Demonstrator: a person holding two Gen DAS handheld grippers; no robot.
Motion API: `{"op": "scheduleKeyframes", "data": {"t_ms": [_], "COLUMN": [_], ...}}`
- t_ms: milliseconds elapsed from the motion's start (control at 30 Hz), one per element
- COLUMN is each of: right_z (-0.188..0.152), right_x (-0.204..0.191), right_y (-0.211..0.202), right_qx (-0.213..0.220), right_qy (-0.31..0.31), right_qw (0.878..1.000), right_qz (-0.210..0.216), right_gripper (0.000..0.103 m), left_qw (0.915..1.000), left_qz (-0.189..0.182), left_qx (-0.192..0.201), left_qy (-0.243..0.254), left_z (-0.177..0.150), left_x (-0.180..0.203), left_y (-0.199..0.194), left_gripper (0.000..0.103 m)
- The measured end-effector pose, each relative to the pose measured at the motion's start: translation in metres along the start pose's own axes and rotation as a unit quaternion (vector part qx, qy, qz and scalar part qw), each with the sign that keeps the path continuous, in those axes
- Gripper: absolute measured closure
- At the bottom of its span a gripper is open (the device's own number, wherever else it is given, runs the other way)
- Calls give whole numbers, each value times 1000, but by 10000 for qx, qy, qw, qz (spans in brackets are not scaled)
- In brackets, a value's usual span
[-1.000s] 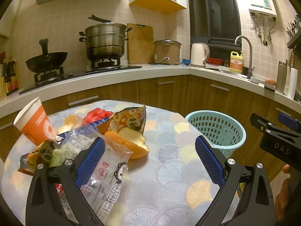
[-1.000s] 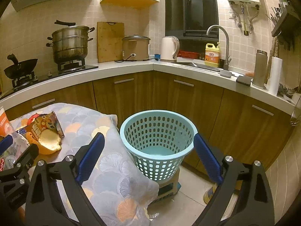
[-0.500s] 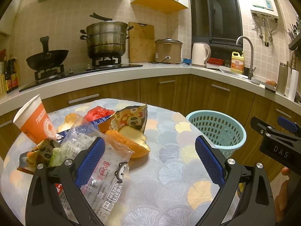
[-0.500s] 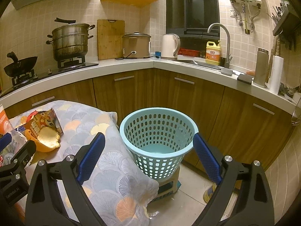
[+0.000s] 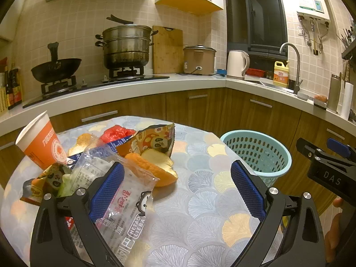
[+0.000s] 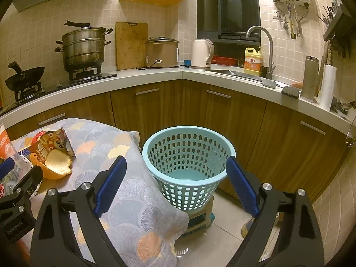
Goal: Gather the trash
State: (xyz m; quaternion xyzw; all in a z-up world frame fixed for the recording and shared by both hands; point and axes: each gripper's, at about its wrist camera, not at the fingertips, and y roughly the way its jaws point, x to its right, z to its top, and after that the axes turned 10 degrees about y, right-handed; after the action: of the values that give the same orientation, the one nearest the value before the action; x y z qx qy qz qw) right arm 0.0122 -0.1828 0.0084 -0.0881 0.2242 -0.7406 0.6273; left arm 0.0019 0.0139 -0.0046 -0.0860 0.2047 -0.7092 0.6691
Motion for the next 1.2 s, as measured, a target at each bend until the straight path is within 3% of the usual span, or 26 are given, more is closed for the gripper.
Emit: {"op": "scheduleKeyframes", "data": {"t_ms": [667,967,1200], "right_z": [0,2,2], "right_x": [0,0,-5], "right_y": [0,1,3], "right_qx": [-52,-104,-160], "right_qy": [12,16,0], "right_qw": [10000,9999,9996], "right_qz": [51,75,247], "right_gripper": [17,28,38], "left_qw": [10000,9999,9991], "left_qz": [6,107,395], "left_qx": [1,42,75], "left_qy": [-32,-47,-153], "left_z": [-3,-1,-2], "left_x": [-2,-4,-11], "left_y": [0,-4,-36], "left_gripper": [9,9,9]}}
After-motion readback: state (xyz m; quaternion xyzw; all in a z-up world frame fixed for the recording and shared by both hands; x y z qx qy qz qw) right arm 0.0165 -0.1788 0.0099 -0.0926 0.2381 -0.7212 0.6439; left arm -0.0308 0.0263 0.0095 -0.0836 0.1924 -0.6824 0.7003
